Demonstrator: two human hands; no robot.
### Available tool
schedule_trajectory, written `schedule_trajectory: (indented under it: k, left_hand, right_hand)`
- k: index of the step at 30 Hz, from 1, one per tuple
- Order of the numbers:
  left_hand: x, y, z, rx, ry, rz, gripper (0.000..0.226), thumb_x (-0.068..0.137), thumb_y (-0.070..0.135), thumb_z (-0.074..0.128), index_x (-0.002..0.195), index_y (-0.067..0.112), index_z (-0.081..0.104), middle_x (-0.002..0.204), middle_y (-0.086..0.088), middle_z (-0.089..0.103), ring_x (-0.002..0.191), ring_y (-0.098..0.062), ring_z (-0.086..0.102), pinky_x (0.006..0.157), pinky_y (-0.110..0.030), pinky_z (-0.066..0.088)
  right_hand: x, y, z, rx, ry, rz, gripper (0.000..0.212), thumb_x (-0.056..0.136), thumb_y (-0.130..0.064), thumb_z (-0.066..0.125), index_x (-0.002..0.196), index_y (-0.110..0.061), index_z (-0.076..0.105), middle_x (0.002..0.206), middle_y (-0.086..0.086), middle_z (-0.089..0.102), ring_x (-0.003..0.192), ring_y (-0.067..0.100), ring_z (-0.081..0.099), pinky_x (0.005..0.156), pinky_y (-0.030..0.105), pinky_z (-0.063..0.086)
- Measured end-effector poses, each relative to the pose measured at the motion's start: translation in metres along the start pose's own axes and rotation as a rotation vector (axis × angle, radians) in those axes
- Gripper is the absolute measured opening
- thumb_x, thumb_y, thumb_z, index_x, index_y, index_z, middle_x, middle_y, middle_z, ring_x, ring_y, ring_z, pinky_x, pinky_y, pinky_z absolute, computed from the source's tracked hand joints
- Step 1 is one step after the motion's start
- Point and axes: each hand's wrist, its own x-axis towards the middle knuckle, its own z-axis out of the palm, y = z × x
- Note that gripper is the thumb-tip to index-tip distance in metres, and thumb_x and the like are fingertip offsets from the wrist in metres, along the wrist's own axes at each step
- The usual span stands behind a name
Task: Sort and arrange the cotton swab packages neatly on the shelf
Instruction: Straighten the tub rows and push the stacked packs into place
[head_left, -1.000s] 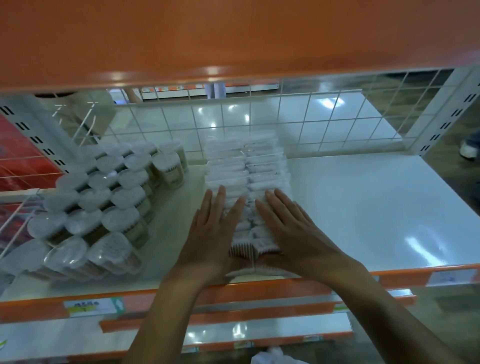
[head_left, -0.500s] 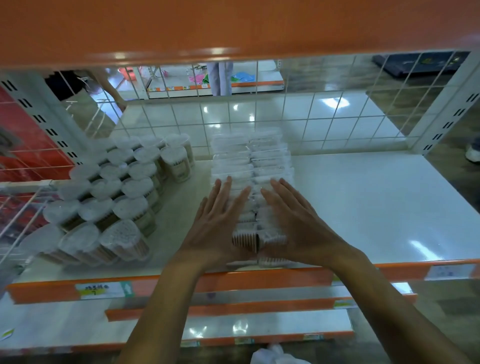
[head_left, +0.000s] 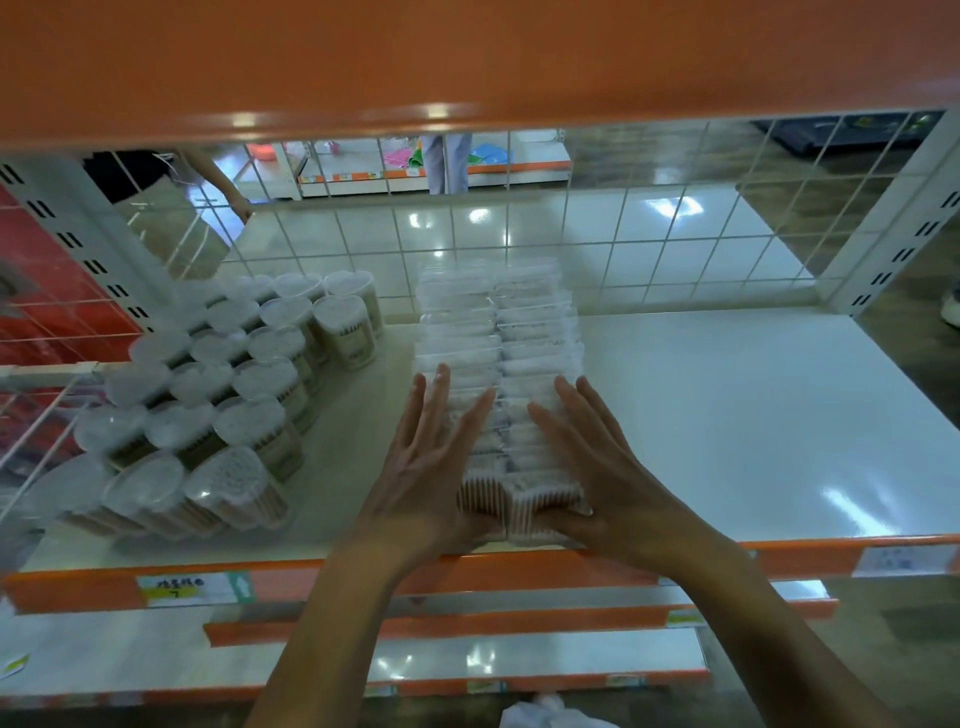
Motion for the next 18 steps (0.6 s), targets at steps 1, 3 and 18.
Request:
schedule_trajectory:
  k: [1,3,18]
  left_hand:
    - [0.0,0.0,0.0,0.002,0.001,-0.002,0.119,0.066,0.064,0.071,0.134,0.05,-0.026,0.144,0.01,-0.046,0.133,-0.013,-0.042,0.108,-0.032,-0.006]
    - [0.0,0.0,0.0,0.012,-0.002,-0.005,0.119,0.066,0.068,0.068,0.132,0.051,-0.028,0.144,0.01,-0.046,0.133,-0.012,-0.042,0.109,-0.032,-0.008]
    - [-0.023,-0.001,-0.044,-0.04,0.037,-0.069,0.11,0.072,0.057,0.069,0.128,0.06,-0.025,0.142,0.025,-0.041,0.131,0.002,-0.038,0.108,-0.024,-0.003]
  right_hand:
    - [0.0,0.0,-0.001,0.003,-0.007,0.003,0.092,0.076,-0.063,0.054,0.144,-0.039,-0.004,0.155,-0.011,-0.017,0.142,0.014,-0.021,0.114,0.046,0.014]
    - [0.0,-0.002,-0.004,-0.015,-0.028,0.015,0.093,0.073,-0.07,0.049,0.144,-0.04,-0.003,0.156,-0.01,-0.016,0.142,0.013,-0.022,0.115,0.045,0.014]
    - [0.033,-0.045,-0.032,-0.098,-0.052,0.005,0.095,0.069,-0.087,0.01,0.145,-0.031,0.024,0.157,-0.006,0.01,0.141,0.006,-0.007,0.117,0.038,0.004]
